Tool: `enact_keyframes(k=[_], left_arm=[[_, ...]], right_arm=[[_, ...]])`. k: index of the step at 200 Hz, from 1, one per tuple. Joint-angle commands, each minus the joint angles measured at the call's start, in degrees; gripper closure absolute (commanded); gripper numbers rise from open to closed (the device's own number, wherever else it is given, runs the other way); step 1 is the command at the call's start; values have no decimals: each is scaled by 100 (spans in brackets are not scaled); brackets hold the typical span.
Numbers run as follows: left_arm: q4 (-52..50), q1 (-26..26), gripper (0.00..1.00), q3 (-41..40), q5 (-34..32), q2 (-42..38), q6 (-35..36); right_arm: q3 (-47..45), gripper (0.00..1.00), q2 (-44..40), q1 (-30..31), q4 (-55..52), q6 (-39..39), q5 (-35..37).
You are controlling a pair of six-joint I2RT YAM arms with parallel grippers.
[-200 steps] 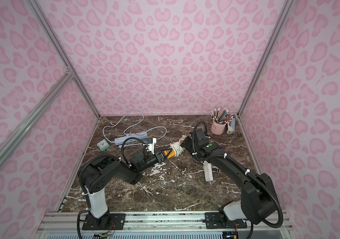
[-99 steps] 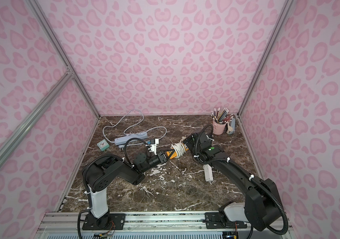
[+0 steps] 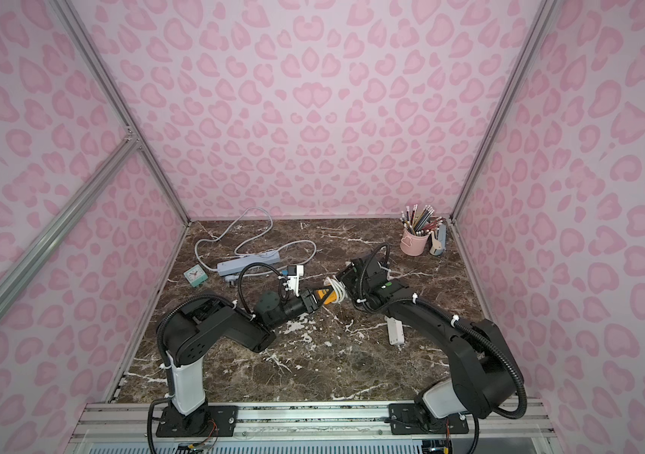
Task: Wrap the cord around the power strip
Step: Wrap the power cord around the power strip, then place the power strip at the center of the board.
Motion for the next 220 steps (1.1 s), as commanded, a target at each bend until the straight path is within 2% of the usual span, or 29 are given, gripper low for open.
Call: enact_keyframes(k=[1,23,29,35,51,84,112,133,170,187,204,220], left_arm=[[801,-18,91,23,103,-169,-114],[440,-19,69,41,183,-396,39],[271,-22,66,54,208,-490,105],[85,-19,54,58,235,-608,183],[-627,-18,40,50,230,-1003,489],[-3943,-18,34,617,131,-1916,1712],[-5782,42,32,913,-131,-2461,2389],[-6511,145,32,1096,-537,-2863,2729],[-7188,457,31,1286,-1344,-3468,3281],[-7205,729,25,1184,-1514,-3802,3325],[-7201,956,10,1066,-1666,-4087,3275],[-7200,1133,5,1055,-1630,-4195,3331]], right_arm=[[67,48,112,19,-287,-828,243],[102,65,224,-21,-412,-1290,293],[141,67,264,-68,-465,-1378,272],[189,67,299,-130,-518,-1535,206],[379,71,398,-257,-697,-2082,50],[773,76,543,-496,-1362,-3403,61],[711,76,603,-302,-1834,-4145,525],[435,73,599,-67,-1745,-4316,763],[152,65,995,257,-1527,-4346,1452],[121,52,1023,329,-1458,-4358,1468],[131,39,970,384,-1439,-4393,1495],[152,28,893,371,-1469,-4393,1521]])
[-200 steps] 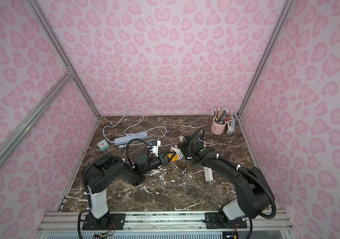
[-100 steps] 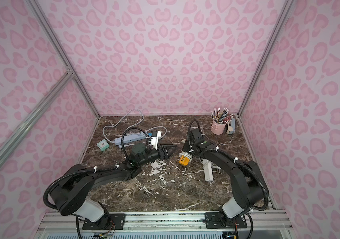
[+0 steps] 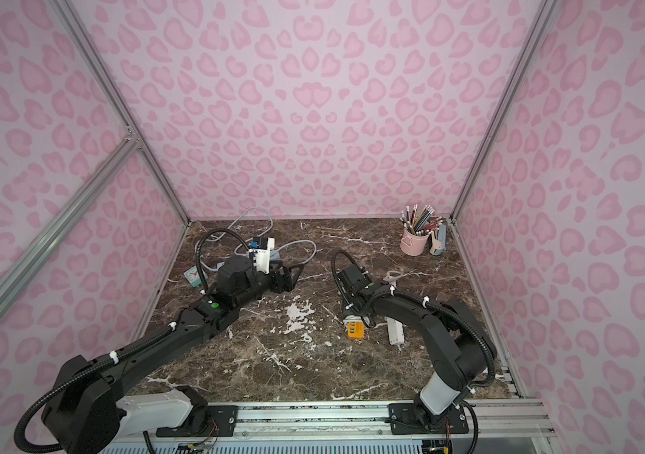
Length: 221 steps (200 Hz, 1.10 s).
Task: Wrap the cord around the power strip
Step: Place the power strip at the center of the board.
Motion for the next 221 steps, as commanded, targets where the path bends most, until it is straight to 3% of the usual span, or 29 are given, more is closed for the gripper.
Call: enact_keyframes(k=[1,41,90,132,180,192,221], left_arm=[[-94,174,5,-31,-191,-159,197],[-27,364,6,-70,75,-124,264],[45,383,10,-58,247,-25,277],[-137,669,12,93,186,219,336],[-676,1733,18,1227,-8,1839,830],[-920,2049,22,1645,296,2332,815],[-1585,2316,27,2243,53,3028,1180]], right_arm=[[17,28,-79,-1,81,-129,334],[315,11,-259,-52,-131,-129,251],[472,9,-289,-157,-217,-105,121],[796,8,-452,-178,-373,-164,572],[1459,10,-359,-148,-99,-425,726],[1532,13,-244,-82,32,-377,592],[1657,16,-19,238,402,-287,295]])
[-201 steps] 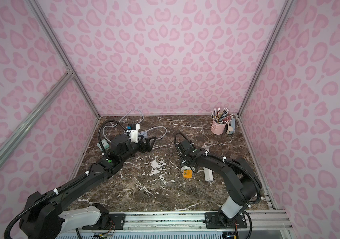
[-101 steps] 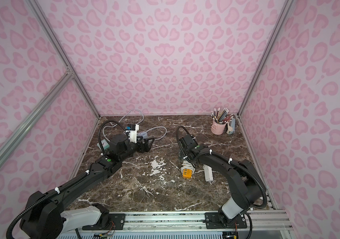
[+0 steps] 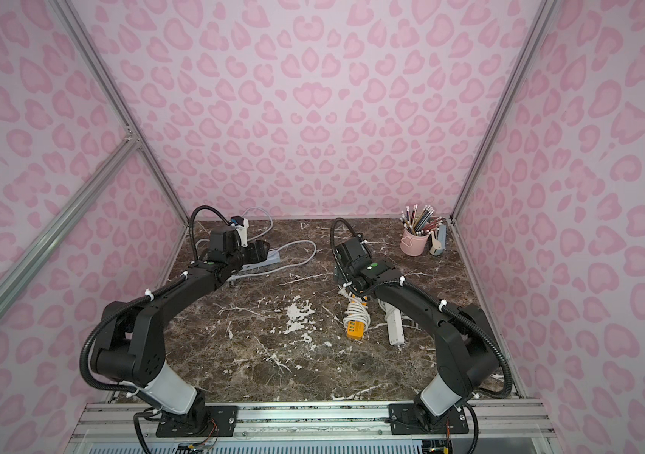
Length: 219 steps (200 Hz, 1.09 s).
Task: Wrap the cord around the power strip
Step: Adjust the power strip at the center of the board.
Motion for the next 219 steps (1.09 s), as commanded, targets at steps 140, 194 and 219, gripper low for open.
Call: enact_keyframes(k=[140,194,219], left_arm=[[-1293,1078,20,1866,137,2446,1298],[-1008,577,27,738,955,1813,567],[-968,154,27,278,1153,1270,524]], right_arm=[[-14,19,333,601,715,-78,-399],[173,19,521,654,777,-107,-451],[262,19,700,721,925,-224,-583]])
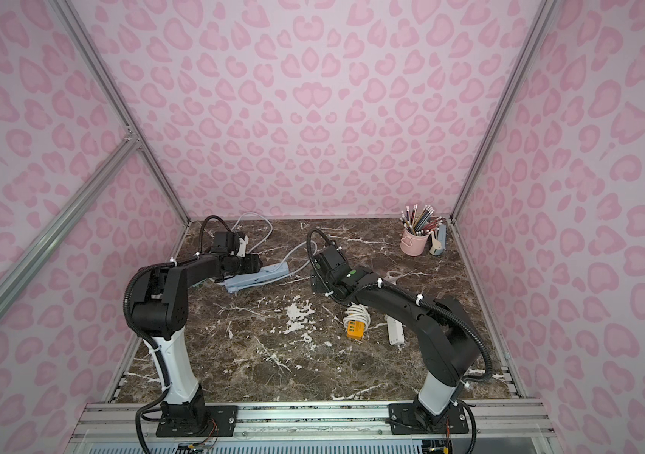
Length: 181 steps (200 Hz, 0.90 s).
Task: Wrap the cord around the power strip
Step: Adjust the power strip at the center of the board, then pick up the power strip from the center of the board.
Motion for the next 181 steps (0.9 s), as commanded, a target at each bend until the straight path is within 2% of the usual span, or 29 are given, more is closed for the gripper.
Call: enact_keyframes(k=[1,22,46,67,82,101,116,126,140,164,181], left_arm=[[36,-292,27,-289,469,-385,-177],[-40,-429,28,-505,448,-776,-158],[-174,-422,32,-637,481,-1145,-120],[69,-361,32,-951,-450,-1984,-300],[26,-248,31,-998,-896,-2481,-347],[-295,-228,28,-820,-1584,-2888,-206],[-404,-186,24,-727,-1986,-3186,-198],[-399,-121,18,-717,-1990,-3355,-244],[-302,18,0,-788,-1762,-3560,-311],[-41,248,2,-946,-1161,-3919,-505],[277,337,2,-1195,-1067,-4285,-664]], right_arm=[[151,19,164,67,279,-160,-142],[370,19,459,284,611,-799,-371],[1084,18,1096,560,713,-1710,-429],[1652,21,1662,691,763,-2578,-606],[1973,29,2010,736,890,-3137,-943],[2321,44,2330,748,1166,-3651,-1546],[2595,47,2592,765,1351,-4098,-2096],[2911,45,2830,762,1307,-4403,-2419],[3479,44,3262,769,1045,-4788,-2758],[4591,43,4086,822,290,-5293,-3087],[4923,41,4363,830,144,-5502,-3114]])
